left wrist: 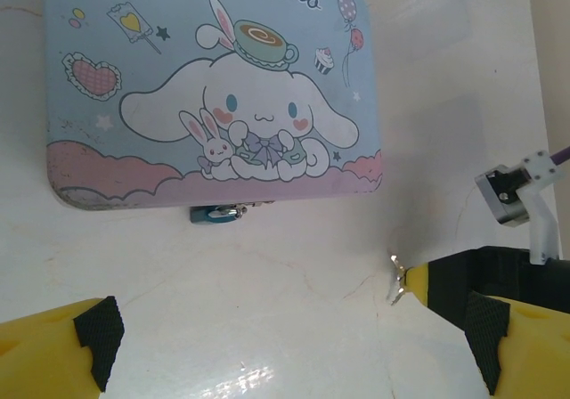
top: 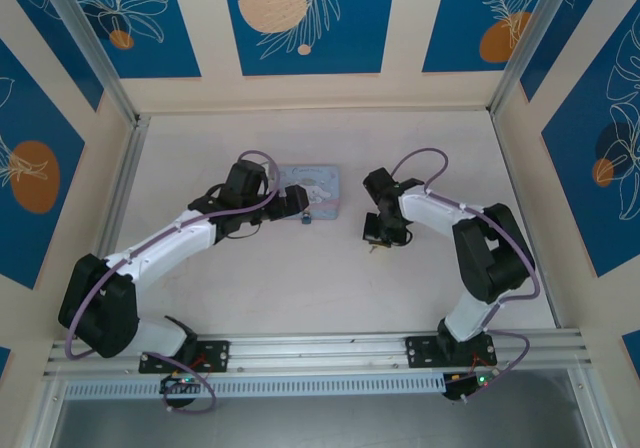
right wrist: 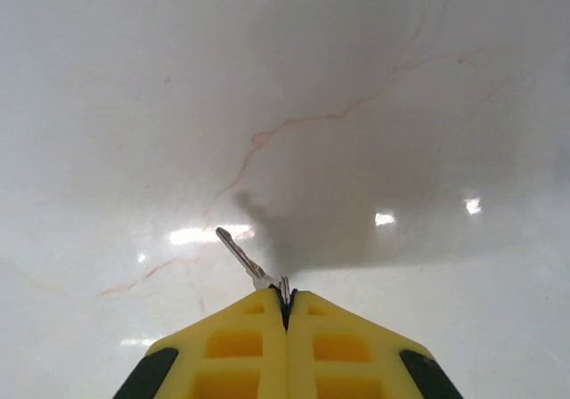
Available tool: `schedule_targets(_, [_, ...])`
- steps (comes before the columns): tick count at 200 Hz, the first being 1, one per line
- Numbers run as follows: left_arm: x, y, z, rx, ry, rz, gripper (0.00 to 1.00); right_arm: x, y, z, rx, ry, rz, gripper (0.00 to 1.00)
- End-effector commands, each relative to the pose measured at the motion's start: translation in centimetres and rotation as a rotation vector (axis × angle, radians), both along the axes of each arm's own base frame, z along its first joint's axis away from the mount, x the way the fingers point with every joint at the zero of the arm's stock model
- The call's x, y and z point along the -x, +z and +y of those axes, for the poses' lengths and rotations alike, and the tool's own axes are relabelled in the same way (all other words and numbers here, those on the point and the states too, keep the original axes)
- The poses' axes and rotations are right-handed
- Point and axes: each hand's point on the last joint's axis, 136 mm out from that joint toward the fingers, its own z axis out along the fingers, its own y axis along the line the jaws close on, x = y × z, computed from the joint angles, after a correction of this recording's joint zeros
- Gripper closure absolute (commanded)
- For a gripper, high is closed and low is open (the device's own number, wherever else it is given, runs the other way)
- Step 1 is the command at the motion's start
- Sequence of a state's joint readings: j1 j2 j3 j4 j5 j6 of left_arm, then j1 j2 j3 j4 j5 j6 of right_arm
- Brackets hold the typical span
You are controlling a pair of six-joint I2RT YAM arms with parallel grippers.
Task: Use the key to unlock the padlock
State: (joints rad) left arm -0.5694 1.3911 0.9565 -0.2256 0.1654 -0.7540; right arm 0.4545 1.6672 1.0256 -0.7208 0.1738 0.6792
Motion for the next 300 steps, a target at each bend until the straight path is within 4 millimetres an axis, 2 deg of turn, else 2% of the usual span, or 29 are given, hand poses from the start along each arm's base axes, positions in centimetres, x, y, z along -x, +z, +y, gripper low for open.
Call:
schedule_targets(1, [0.2,1.0,-1.1,0.029,-0.021,0.007,0.00,0.0,2.0,1.2,-0.110,-0.006,-0.032,1.00])
schedule_targets(70, [0.2,2.3,-3.5,0.189,-0.023,0.056,0.00,-0.6,6.2,2.7,-0.269,-0.048,-0.105,1.00])
schedule_targets(134, [-0.8,3.0,-3.3,0.170,0.053,0.100,0.00,-1.4,9.2,3.5,-0.363,-0.025,-0.177,1.00])
schedule_targets(173, [-1.7,4.1,-5.8,0.162,-0.121,0.013,0.01,-2.3,10.9,5.0,-0.447,0.050,-0.231,1.00])
schedule_targets(196, [-1.5,5.2,-7.7,0.189,-0.261,-0.028,0.00,-2.6,12.3,5.7,-0.513,0.106,-0.287,1.00])
schedule_targets(218, [-1.3,5.2,-8.6,0.203,-0.340,-0.038,0.02,-2.5,13.3,6.1,-0.589,0.151,-0.326,1.00])
schedule_targets(242, [-1.2,5.0,-9.3,0.240,-0.382,-0.022,0.08,-2.2,14.1,6.3,-0.652,0.180,-0.352,1.00])
schedule_targets(300, [-1.6,4.5,-11.4,0.393,-0.394,0.036,0.38,-1.5,14.7,6.6,-0.725,0.201,-0.366,1.00])
